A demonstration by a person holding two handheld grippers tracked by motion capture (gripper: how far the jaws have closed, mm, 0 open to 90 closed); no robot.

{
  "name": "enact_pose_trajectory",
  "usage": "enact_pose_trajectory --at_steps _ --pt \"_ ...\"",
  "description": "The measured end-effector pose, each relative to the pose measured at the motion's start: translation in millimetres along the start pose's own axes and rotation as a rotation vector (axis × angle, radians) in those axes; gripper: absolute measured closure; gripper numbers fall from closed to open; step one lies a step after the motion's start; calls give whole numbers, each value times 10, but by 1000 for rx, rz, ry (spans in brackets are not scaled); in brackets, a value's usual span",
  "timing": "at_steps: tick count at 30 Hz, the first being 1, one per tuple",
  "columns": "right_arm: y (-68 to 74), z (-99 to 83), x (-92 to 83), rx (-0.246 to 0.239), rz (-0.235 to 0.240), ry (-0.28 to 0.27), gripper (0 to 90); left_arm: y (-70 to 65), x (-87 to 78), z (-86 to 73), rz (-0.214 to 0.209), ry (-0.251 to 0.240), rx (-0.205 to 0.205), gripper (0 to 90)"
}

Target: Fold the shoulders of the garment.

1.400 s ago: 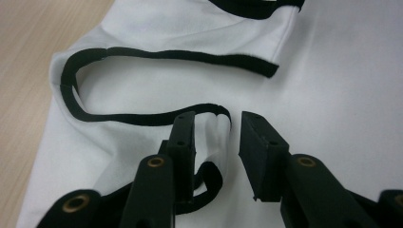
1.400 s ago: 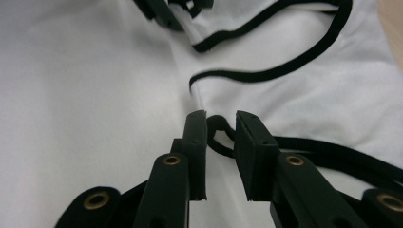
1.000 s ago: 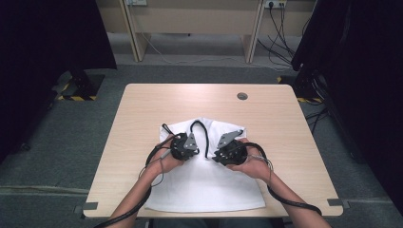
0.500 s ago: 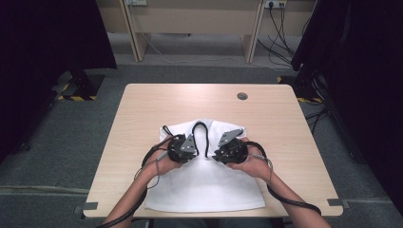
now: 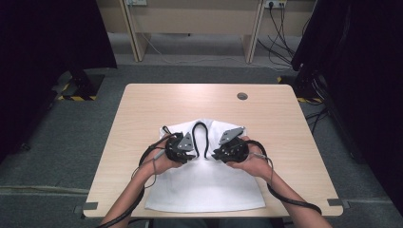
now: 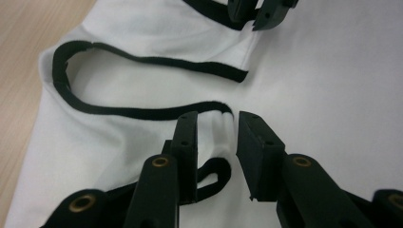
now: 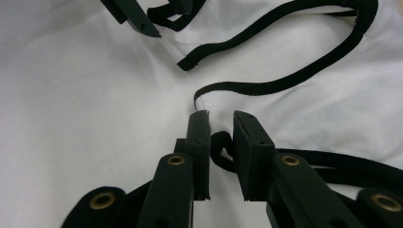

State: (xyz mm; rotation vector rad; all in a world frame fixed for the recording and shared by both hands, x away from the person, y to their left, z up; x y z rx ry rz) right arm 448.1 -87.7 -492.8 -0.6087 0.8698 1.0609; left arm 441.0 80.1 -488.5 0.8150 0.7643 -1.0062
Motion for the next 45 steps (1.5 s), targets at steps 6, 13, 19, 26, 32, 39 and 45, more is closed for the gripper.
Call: enact_pose_trajectory --at_steps 6,13,19,26,32,39,45 --pt "20 -35 95 1 -5 21 776 -34 147 -26 -11 20 -7 699" --pt "23 -53 90 6 0 20 821 -65 141 -43 -39 17 -5 803" --pt "-32 -4 -24 47 10 -43 716 16 -10 -20 -15 -38 -45 658" --pt "-288 43 -110 215 -53 -117 635 356 -253 -61 63 -127 -155 600" --pt "-261 41 2 197 -56 -58 620 475 -33 -147 94 -25 -188 598" --pt "-194 -17 118 148 -72 4 595 308 166 -194 50 20 -166 586" --pt "-182 -69 151 142 -73 22 592 307 178 -218 48 26 -170 586"
Point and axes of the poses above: each handheld gripper's, and its own axes: x roughly forward along the jaws, z roughly out of its top, y roughly to its left, the point moved 6 cm from there along x, roughly forward along the jaws, and after that the axes turned 8 degrees about y, right-handed, at the moved point
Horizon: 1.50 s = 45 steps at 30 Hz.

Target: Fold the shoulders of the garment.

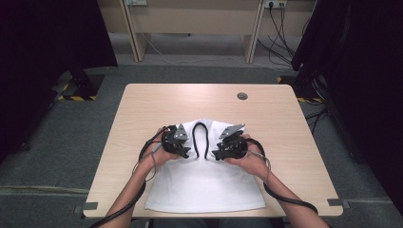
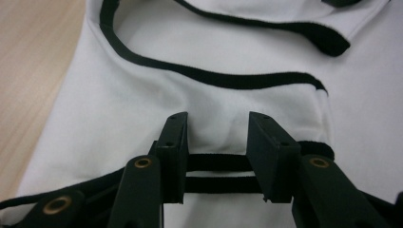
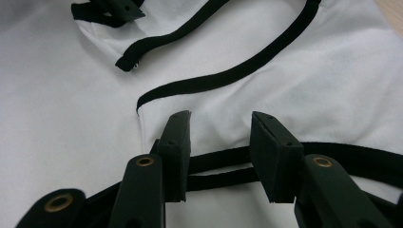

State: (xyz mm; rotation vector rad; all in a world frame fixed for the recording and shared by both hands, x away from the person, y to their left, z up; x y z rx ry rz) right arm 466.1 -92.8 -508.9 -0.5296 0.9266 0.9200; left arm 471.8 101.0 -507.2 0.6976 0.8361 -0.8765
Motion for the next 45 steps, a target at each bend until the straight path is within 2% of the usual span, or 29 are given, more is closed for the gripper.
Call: enact_pose_trajectory --at_steps 6,15,18,21,24,30,36,41,45 --pt "-15 -19 3 0 -7 6 583 43 15 -8 2 11 -22 587" --pt "-50 -34 7 12 -2 2 557 69 3 -31 25 9 -27 565" --pt "-57 -25 -15 29 5 -9 512 66 -30 -21 34 -16 -38 517" --pt "-94 -13 -99 60 9 -48 457 104 -111 -21 54 -72 -92 433" --pt "-167 -17 -222 95 13 -81 403 187 -195 -41 82 -140 -186 314" --pt "-453 -132 -475 179 -5 -119 309 401 -332 -154 126 -196 -299 202" --pt "-706 -341 -702 258 -34 -162 284 500 -465 -227 143 -227 -342 162" --pt "-781 -466 -778 285 -52 -169 279 528 -541 -256 169 -229 -345 166" --pt "-804 -503 -790 289 -61 -161 278 544 -556 -266 174 -227 -348 168"
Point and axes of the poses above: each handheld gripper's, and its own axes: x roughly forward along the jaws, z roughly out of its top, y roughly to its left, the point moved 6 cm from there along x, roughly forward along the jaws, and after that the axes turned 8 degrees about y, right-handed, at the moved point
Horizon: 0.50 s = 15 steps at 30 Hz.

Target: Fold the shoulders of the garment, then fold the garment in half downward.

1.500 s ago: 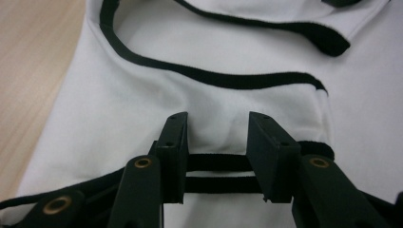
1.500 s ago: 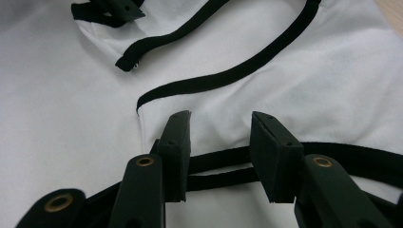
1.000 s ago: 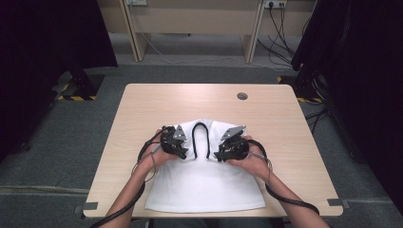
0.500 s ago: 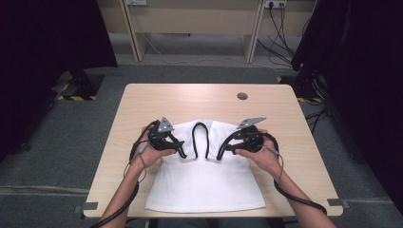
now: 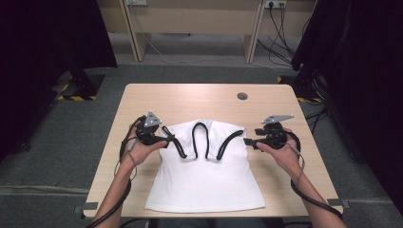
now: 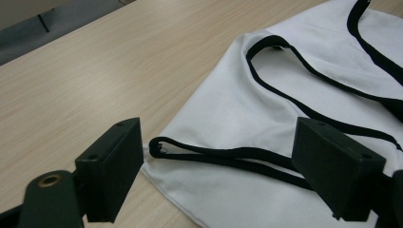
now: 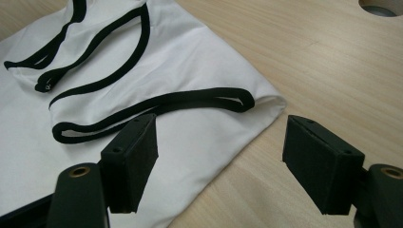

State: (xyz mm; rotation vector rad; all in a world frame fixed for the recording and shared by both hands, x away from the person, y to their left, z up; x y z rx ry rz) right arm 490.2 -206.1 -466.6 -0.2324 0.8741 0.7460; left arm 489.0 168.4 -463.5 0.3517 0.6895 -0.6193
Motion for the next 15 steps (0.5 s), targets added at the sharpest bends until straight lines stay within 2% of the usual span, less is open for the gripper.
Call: enact_pose_trajectory --at_steps 6,11,15 --pt "-86 47 -6 16 -19 -5 286 134 25 28 14 10 -13 180" --pt "-269 134 45 42 -47 23 322 365 168 60 20 51 -47 227" --pt "-410 206 117 58 -66 48 365 522 301 61 10 92 -75 262"
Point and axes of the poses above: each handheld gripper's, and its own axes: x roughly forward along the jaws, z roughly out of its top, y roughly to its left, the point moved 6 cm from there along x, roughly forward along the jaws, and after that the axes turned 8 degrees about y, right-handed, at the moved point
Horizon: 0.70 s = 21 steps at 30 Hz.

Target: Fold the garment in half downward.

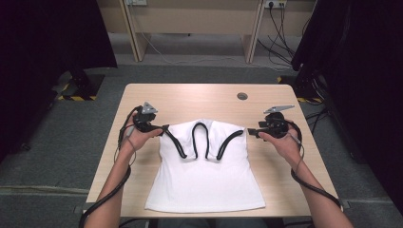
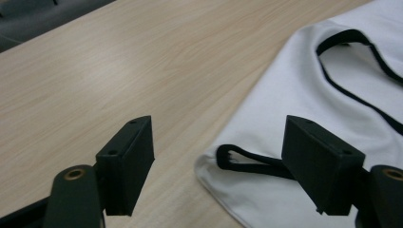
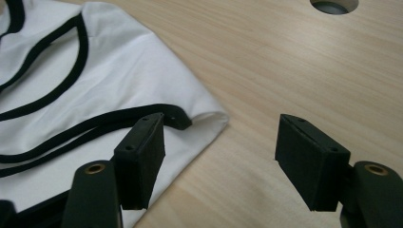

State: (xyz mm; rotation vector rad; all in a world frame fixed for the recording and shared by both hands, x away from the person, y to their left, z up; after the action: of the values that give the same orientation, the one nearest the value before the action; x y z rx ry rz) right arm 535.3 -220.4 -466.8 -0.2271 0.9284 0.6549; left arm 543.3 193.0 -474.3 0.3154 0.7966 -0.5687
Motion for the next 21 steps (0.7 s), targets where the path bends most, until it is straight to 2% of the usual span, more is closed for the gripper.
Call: enact_pose_trajectory --at_steps 4,8,10,12,13,15,18,21 --pt "-47 98 128 -1 3 30 406 122 160 -31 -17 55 -31 290" --pt "-12 173 299 -11 22 61 425 141 265 -89 -54 70 -66 307" --pt "29 173 396 -32 23 90 430 121 286 -107 -71 70 -58 320" --pt "42 163 479 -55 4 119 441 111 305 -117 -77 66 -56 334" --pt "48 154 508 -54 3 131 449 97 315 -120 -88 67 -47 344" --pt "61 140 547 -55 7 139 471 72 336 -122 -105 73 -30 358" --pt "82 126 573 -63 7 144 521 54 362 -126 -122 76 -26 395" --pt "95 107 582 -59 14 137 573 -5 387 -144 -149 87 15 467"
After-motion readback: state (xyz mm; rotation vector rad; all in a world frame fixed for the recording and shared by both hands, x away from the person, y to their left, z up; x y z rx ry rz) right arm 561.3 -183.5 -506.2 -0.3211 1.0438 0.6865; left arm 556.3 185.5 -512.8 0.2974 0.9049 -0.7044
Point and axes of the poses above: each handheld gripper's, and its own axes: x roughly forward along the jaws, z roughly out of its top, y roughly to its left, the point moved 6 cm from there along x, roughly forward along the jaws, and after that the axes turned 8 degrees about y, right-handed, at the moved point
